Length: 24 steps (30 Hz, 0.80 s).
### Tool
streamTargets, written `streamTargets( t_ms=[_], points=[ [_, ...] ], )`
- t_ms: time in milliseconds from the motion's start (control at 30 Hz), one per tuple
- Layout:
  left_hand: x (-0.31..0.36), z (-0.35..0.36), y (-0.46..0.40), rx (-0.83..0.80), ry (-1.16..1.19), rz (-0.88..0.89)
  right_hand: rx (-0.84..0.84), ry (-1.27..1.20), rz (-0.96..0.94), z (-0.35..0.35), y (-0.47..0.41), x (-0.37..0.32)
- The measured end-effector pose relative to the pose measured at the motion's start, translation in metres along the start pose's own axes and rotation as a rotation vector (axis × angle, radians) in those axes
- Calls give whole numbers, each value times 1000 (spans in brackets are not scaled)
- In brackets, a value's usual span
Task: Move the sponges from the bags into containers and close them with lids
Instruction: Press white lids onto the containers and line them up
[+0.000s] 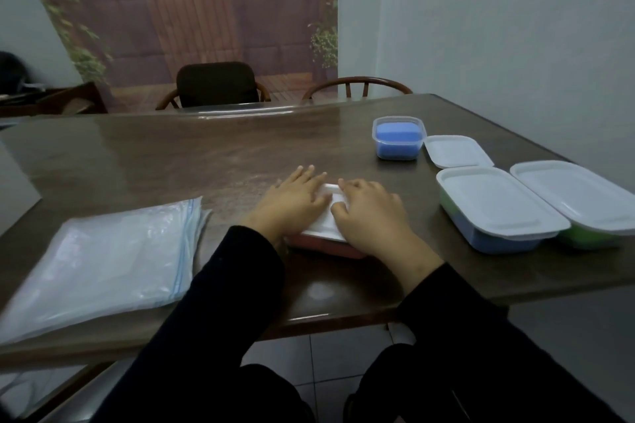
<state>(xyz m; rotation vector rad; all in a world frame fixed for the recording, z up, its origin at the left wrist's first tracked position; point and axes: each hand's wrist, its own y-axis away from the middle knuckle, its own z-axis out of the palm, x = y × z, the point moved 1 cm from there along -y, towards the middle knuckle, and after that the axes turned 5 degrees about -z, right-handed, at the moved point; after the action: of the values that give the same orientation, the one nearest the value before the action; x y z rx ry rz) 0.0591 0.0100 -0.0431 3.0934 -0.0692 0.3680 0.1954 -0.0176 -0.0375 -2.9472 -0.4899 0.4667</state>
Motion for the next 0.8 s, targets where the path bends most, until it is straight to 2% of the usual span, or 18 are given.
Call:
streamTargets(
  t_ms=[100,233,333,433,500,567,700,800],
  points=[
    [3,-6,2,74,-52,-202,-40,-28,56,-2,-4,-2],
    [23,-8,24,162,-47,-371,-64,-231,76,-13,0,6],
    [44,-2,36,133,28,-441,-17,-253,26,-28,17,15],
    [58,7,36,55,9,-462,93,-154,-4,-49,33,31],
    [59,11,32,33,-16,-437,157,-82,17,-60,40,49],
    [60,13,26,2,-58,-335,173,-32,80,-69,46,72],
    [69,9,14,-111,-101,-87,100,64,188,-77,58,115],
    [86,4,5,-158,-99,32,46,94,255,-76,67,137]
  ],
)
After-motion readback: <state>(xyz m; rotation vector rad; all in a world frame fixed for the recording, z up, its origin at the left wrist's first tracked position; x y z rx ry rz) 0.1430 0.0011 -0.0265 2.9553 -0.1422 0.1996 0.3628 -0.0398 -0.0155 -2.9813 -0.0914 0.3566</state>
